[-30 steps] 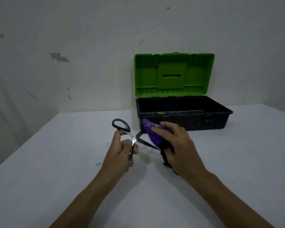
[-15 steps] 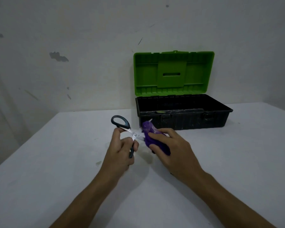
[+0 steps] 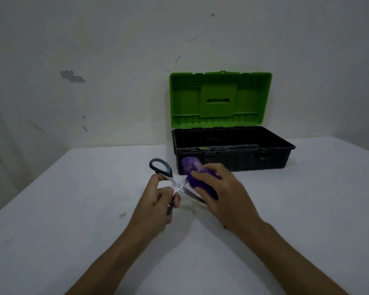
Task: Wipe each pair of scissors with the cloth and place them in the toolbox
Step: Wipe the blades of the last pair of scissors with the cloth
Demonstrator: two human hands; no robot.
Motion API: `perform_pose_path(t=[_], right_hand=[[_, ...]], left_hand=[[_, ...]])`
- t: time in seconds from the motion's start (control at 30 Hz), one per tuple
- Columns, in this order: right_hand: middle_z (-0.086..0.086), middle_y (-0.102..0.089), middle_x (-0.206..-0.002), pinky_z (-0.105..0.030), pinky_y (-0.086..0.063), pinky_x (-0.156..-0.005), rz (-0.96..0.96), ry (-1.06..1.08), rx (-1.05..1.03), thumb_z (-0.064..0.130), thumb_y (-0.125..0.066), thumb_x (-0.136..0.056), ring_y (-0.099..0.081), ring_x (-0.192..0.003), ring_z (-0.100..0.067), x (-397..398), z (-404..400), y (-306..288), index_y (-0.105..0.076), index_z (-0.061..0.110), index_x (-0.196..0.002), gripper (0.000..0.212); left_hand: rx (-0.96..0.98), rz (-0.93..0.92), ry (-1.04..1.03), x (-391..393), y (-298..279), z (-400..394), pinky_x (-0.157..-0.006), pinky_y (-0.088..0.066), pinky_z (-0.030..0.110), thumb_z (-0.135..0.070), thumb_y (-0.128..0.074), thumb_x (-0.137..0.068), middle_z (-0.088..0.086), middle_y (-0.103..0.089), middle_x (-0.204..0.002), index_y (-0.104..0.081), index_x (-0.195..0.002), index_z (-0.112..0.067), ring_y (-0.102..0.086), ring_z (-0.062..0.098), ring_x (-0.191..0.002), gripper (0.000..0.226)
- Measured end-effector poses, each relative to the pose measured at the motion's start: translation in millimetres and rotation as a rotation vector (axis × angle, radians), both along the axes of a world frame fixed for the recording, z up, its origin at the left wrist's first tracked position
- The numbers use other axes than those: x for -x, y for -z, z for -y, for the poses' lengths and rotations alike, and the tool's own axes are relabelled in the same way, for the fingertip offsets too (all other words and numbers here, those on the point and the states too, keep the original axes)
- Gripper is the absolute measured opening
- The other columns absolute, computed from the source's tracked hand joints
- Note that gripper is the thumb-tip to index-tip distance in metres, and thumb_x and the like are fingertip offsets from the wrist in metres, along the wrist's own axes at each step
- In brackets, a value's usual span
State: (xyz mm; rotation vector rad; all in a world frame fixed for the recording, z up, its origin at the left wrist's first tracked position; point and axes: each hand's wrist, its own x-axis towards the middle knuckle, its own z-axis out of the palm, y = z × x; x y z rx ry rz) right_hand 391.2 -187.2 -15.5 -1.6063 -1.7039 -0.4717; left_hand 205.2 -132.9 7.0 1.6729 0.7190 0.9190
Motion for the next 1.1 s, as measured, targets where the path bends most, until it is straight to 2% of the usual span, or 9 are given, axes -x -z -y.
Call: perform_pose_path(t=[0.13, 0.3, 0.43, 0.57, 0.7, 0.77, 0.83, 0.9, 1.1], right_hand=[[0.002, -0.055, -0.120, -0.022, -0.049, -0.080, -0.154, 0.110, -0.044, 0.028, -0.069, -0.088, -0.059, -0.099, -0.016, -35.1, 5.2, -4.0, -0.064, 0.020, -0.126, 0.039], [-0.001, -0.053, -0.127, -0.018, -0.049, -0.085, -0.162, 0.040, -0.228, 0.027, -0.067, -0.090, -0.056, -0.109, -0.012, -28.9, 12.2, -16.6, -0.061, 0.017, -0.129, 0.041], [-0.005, -0.051, -0.131, -0.016, -0.046, -0.094, -0.060, -0.089, -0.298, 0.031, -0.060, -0.092, -0.052, -0.117, -0.014, -9.2, 15.8, -21.1, -0.061, 0.012, -0.128, 0.041], [-0.006, -0.050, -0.132, -0.016, -0.047, -0.094, -0.082, -0.122, -0.300, 0.032, -0.060, -0.092, -0.052, -0.118, -0.016, -7.9, 16.9, -19.9, -0.061, 0.008, -0.128, 0.043], [-0.004, -0.050, -0.132, -0.016, -0.049, -0.091, -0.061, -0.127, -0.250, 0.035, -0.059, -0.091, -0.051, -0.118, -0.014, -7.6, 16.0, -14.8, -0.059, 0.012, -0.130, 0.045], [-0.003, -0.051, -0.132, -0.018, -0.050, -0.089, -0.058, -0.121, -0.234, 0.035, -0.059, -0.091, -0.052, -0.117, -0.013, -6.3, 14.9, -13.1, -0.059, 0.014, -0.130, 0.044], [-0.003, -0.051, -0.132, -0.023, -0.052, -0.087, -0.037, -0.114, -0.225, 0.034, -0.060, -0.092, -0.053, -0.117, -0.015, -5.6, 14.2, -12.2, -0.059, 0.016, -0.130, 0.043], [-0.005, -0.052, -0.134, -0.028, -0.053, -0.088, 0.044, -0.114, -0.219, 0.033, -0.061, -0.092, -0.053, -0.117, -0.018, -5.3, 14.2, -12.0, -0.059, 0.017, -0.130, 0.042], [-0.005, -0.052, -0.137, -0.034, -0.055, -0.082, 0.254, -0.092, -0.141, 0.032, -0.052, -0.094, -0.059, -0.103, -0.023, 5.9, 5.3, -1.3, -0.059, 0.020, -0.130, 0.039]], left_hand=[[-0.058, 0.056, -0.035, 6.3, -2.0, -8.4, -0.040, -0.026, 0.021, -0.006, -0.036, -0.102, 0.006, -0.057, -0.068, -0.047, -0.102, -0.008, -0.028, 0.009, -0.041, 0.011], [-0.286, -0.086, -0.150, 9.2, 1.9, -16.5, -0.051, -0.036, 0.034, -0.020, -0.041, -0.102, 0.003, -0.065, -0.067, -0.058, -0.084, -0.016, -0.040, 0.016, -0.050, 0.025], [-0.375, -0.188, -0.202, 11.5, -0.5, -18.6, -0.052, -0.036, 0.016, -0.021, -0.051, -0.097, -0.010, -0.061, -0.068, -0.063, -0.078, -0.020, -0.046, 0.007, -0.053, 0.023], [-0.327, -0.239, -0.207, 9.9, 1.4, -21.1, -0.062, -0.042, 0.013, -0.019, -0.061, -0.093, -0.006, -0.066, -0.072, -0.065, -0.077, -0.017, -0.058, 0.009, -0.069, 0.017], [-0.116, -0.120, -0.153, 6.8, -1.3, -15.6, -0.063, -0.059, 0.032, -0.015, -0.061, -0.094, 0.000, -0.068, -0.074, -0.066, -0.080, -0.012, -0.069, 0.015, -0.067, 0.016], [-0.049, -0.066, -0.139, 5.7, -3.1, -12.5, -0.050, -0.054, 0.029, -0.015, -0.061, -0.094, 0.001, -0.066, -0.073, -0.065, -0.081, -0.010, -0.067, 0.016, -0.057, 0.015], [-0.035, -0.065, -0.161, 4.9, -1.8, -11.4, -0.044, -0.040, 0.019, -0.017, -0.062, -0.093, -0.006, -0.061, -0.067, -0.066, -0.079, -0.011, -0.051, 0.010, -0.044, 0.016], [-0.047, -0.086, -0.184, 4.3, -1.4, -10.7, -0.044, -0.036, 0.014, -0.020, -0.065, -0.092, -0.012, -0.061, -0.066, -0.070, -0.078, -0.014, -0.044, 0.003, -0.041, 0.015], [-0.137, -0.156, -0.195, 0.1, 1.6, -4.6, -0.055, -0.039, 0.016, -0.025, -0.068, -0.089, -0.015, -0.063, -0.061, -0.072, -0.073, -0.021, -0.054, -0.004, -0.050, 0.018]])
